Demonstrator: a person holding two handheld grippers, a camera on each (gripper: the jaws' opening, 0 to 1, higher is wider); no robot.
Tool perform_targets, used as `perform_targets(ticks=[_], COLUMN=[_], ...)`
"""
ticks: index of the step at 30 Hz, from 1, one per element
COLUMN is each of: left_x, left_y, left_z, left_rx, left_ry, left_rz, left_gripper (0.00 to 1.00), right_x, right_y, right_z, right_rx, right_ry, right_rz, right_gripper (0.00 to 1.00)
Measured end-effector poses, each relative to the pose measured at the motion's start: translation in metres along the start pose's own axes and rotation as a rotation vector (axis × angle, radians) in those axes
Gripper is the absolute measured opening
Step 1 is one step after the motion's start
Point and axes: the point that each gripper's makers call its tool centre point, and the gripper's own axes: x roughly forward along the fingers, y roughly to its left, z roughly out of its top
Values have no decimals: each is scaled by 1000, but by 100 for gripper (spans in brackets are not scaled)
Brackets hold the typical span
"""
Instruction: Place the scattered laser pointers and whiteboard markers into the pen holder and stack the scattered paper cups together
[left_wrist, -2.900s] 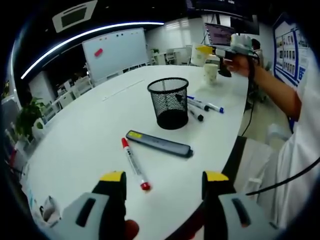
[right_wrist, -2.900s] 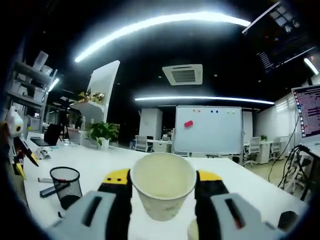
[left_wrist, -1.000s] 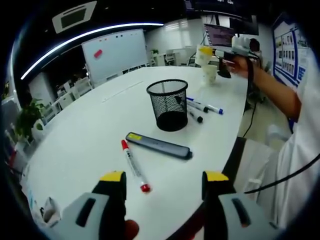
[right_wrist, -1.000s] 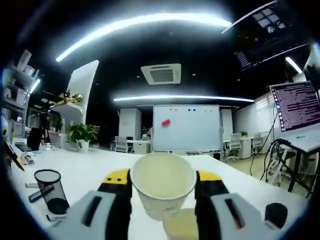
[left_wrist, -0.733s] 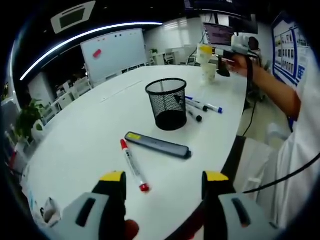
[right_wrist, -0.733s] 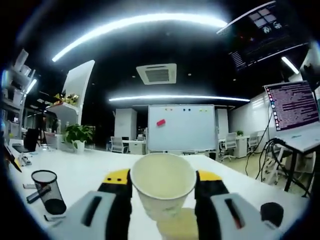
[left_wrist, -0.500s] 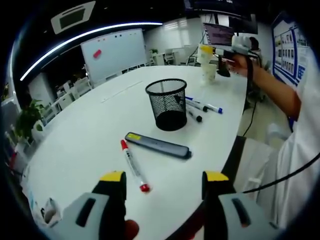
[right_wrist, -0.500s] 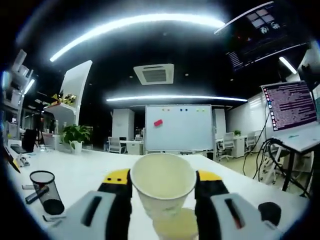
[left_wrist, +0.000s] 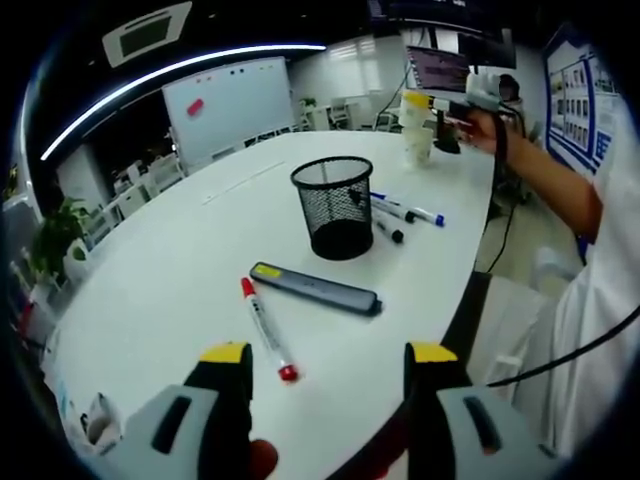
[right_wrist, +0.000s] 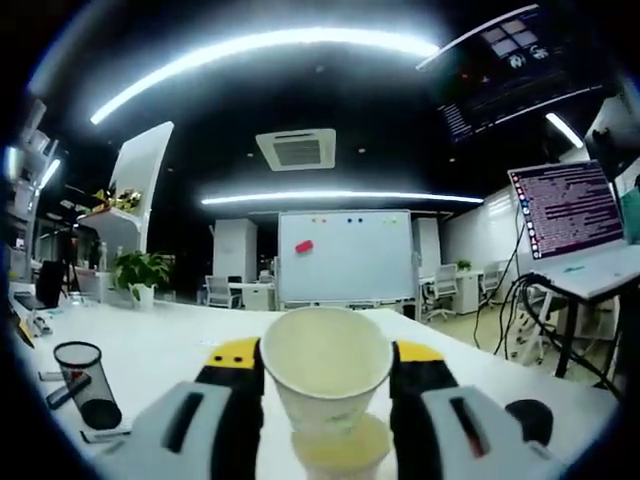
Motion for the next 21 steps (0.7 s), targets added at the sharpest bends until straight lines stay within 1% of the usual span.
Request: perform_targets(ticks=[10,21], left_x=[0,1], left_y=[0,0], left_z=[-1,-2], left_rx=[-2,-3], left_ry=[0,2], left_rz=[-2,-4], left_gripper=[61,61], right_x=[-2,-3], right_y=[-4,-4], right_z=[-2,-6], right_rx=[5,-3], right_ry=[4,19], right_rz=[-16,-12], right_gripper=[50,50])
